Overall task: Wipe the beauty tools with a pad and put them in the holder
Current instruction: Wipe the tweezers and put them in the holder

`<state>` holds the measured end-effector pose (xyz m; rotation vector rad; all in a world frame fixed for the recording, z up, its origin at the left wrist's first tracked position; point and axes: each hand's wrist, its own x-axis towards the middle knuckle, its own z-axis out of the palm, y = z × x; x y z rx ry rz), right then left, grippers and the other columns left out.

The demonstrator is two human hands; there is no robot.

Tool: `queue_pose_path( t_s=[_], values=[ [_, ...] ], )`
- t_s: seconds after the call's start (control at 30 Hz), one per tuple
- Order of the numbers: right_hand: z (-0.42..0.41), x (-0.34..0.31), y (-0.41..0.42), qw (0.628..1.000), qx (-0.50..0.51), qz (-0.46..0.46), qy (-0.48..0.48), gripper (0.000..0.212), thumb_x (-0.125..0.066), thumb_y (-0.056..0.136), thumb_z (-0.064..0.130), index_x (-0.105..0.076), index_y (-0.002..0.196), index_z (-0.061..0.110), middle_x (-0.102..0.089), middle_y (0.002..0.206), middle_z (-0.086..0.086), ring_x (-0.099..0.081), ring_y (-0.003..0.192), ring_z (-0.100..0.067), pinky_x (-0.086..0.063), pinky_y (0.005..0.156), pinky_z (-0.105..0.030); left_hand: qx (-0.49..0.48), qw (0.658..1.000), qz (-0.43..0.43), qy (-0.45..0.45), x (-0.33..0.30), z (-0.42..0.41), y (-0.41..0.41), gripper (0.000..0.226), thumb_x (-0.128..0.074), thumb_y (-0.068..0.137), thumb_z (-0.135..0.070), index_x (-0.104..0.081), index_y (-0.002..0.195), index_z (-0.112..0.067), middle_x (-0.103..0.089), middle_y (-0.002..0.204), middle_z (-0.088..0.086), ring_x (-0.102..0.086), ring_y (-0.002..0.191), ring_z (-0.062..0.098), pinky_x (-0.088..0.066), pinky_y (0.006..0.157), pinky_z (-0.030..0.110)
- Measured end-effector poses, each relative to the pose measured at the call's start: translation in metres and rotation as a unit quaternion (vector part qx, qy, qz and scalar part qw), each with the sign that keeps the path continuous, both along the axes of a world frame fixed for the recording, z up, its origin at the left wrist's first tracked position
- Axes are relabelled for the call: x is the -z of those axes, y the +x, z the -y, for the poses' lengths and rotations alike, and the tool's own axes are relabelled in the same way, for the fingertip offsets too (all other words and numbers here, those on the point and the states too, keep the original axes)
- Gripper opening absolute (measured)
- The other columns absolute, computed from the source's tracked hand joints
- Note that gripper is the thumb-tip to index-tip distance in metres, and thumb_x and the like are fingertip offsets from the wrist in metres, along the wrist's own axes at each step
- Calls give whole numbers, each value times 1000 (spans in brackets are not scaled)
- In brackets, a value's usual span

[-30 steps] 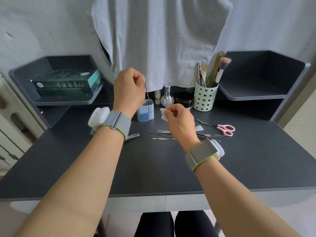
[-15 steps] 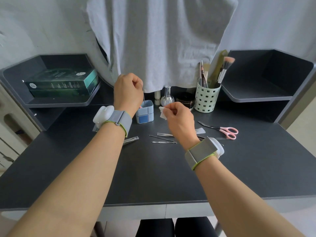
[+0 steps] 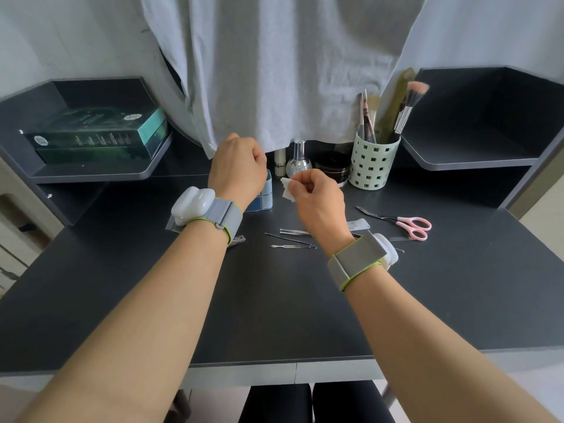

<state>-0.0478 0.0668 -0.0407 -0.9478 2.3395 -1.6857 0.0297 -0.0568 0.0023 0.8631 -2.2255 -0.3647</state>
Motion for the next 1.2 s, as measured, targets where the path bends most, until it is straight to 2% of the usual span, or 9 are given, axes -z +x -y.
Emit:
queue_pose_path(
  t_s=[0.2,0.37,0.5,0.67,0.77,0.87,1.03,1.13,1.2],
  values=[
    [-1,2,0,1000,-4,5,-2,10,-60,98,23,-68,102,18,-64,87,10,-54,75,-3,-36,62,-7,-22,999,50,-1,0,-3,6,24,-50,87,-5,-73,80,-8,-69,92,12,-62,87,32,-45,68,34],
    [-2,1,1,1000,-3,4,-5,12,-61,99,24,-69,104,16,-63,86,9,-53,72,-1,-37,58,-5,-31,997,68,18,-2,-6,10,22,-54,87,-6,-75,84,-8,-71,93,11,-64,84,30,-46,67,33],
    [-4,0,2,1000,1,6,-11,11,-62,98,25,-68,102,17,-63,84,10,-53,70,-1,-38,58,-3,-12,998,56,15,-4,-14,14,23,-54,88,-6,-76,82,-10,-71,90,10,-65,85,29,-53,71,36],
    [-8,-1,2,1000,11,7,-13,11,-62,98,26,-69,101,18,-61,80,14,-53,69,-1,-38,58,-4,36,998,48,25,-3,-30,19,20,-59,86,-7,-76,76,-12,-71,87,7,-63,85,26,-51,74,35],
    [-12,0,2,1000,17,10,-10,12,-62,98,26,-69,102,18,-61,78,14,-53,70,-3,-37,59,-8,66,992,95,52,1,-40,21,16,-64,86,-10,-78,78,-14,-70,84,3,-63,84,23,-50,73,33],
    [-15,-1,2,1000,22,11,-11,15,-62,98,26,-70,104,16,-64,82,11,-54,75,-6,-38,66,-19,99,977,171,76,6,-48,23,8,-71,85,-15,-79,85,-16,-67,87,0,-62,84,22,-48,71,31],
    [-20,-2,4,999,28,8,-15,15,-63,97,25,-71,105,15,-68,87,7,-57,79,-9,-39,68,-20,138,951,249,120,18,-55,25,4,-75,83,-21,-76,86,-19,-71,88,1,-64,86,21,-54,74,32],
    [-24,-2,4,999,28,13,-16,15,-63,97,26,-70,104,15,-67,85,8,-56,79,-9,-38,65,-20,148,944,269,119,24,-58,27,7,-74,83,-22,-75,88,-18,-70,87,0,-63,85,20,-50,69,29],
    [-25,-1,4,999,29,16,-17,14,-63,97,25,-70,104,15,-66,84,10,-56,80,-9,-37,68,-20,154,939,278,128,27,-58,27,7,-76,82,-23,-75,87,-18,-70,86,-1,-63,84,18,-46,67,27]
  ],
)
